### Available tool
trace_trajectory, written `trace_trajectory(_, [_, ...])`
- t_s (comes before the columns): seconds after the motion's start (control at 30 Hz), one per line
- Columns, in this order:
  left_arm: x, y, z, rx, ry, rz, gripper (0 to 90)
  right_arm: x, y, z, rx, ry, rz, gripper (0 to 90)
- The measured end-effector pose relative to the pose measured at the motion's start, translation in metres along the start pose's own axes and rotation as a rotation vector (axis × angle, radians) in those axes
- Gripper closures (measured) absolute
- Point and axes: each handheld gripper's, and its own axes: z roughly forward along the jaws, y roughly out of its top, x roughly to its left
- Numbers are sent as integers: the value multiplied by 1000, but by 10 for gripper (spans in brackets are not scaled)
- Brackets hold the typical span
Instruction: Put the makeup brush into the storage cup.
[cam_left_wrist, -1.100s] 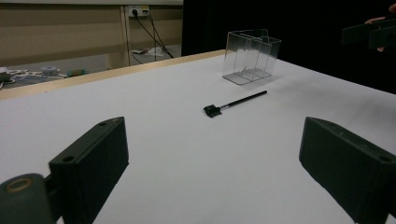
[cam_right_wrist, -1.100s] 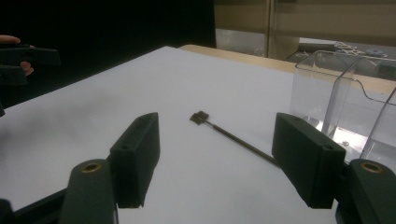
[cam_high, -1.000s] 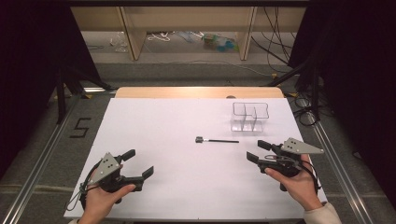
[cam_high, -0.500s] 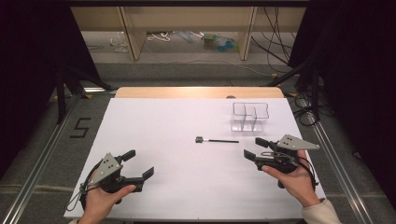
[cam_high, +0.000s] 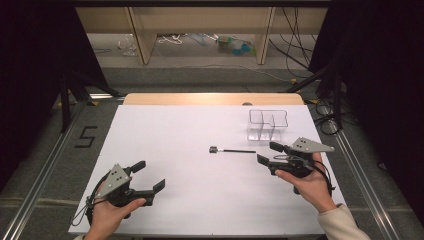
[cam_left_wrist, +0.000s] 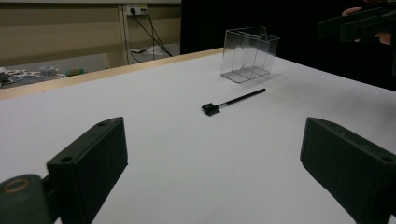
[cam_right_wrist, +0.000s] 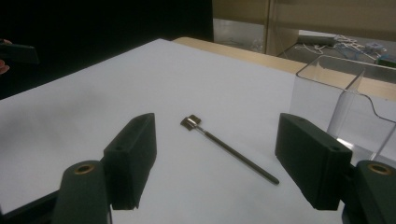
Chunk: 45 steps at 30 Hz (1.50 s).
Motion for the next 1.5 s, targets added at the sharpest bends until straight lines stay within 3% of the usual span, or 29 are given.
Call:
trace_trajectory(0.47, [-1, -1, 1, -4, -1, -15, 71, -9, 19, 34, 43, -4, -59, 308])
trace_trajectory(0.53, [0, 0, 1, -3, -6, 0, 71, -10, 22, 40, 75, -4, -64, 309])
trace_trajectory(0.7, [0, 0, 1, -4, -8, -2, 71, -13, 29, 52, 110, 3, -81, 311])
trace_trajectory(0.87, [0, -1, 2, -11, -13, -8, 71, -15, 34, 71, 187, 13, -118, 318])
trace_trajectory(1.17, [0, -1, 2, -10, -16, -9, 71, -22, 23, 108, 316, 29, -140, 318])
trace_trajectory(1.3, [0, -1, 2, -12, -18, -8, 71, -25, 17, 117, 321, 22, -135, 316])
trace_trajectory(1.37, [0, -1, 2, -6, -14, -8, 71, -27, 14, 121, 366, 37, -134, 315])
trace_trajectory(1.5, [-1, -1, 2, -5, -13, -10, 71, -29, 10, 127, 387, 34, -140, 315])
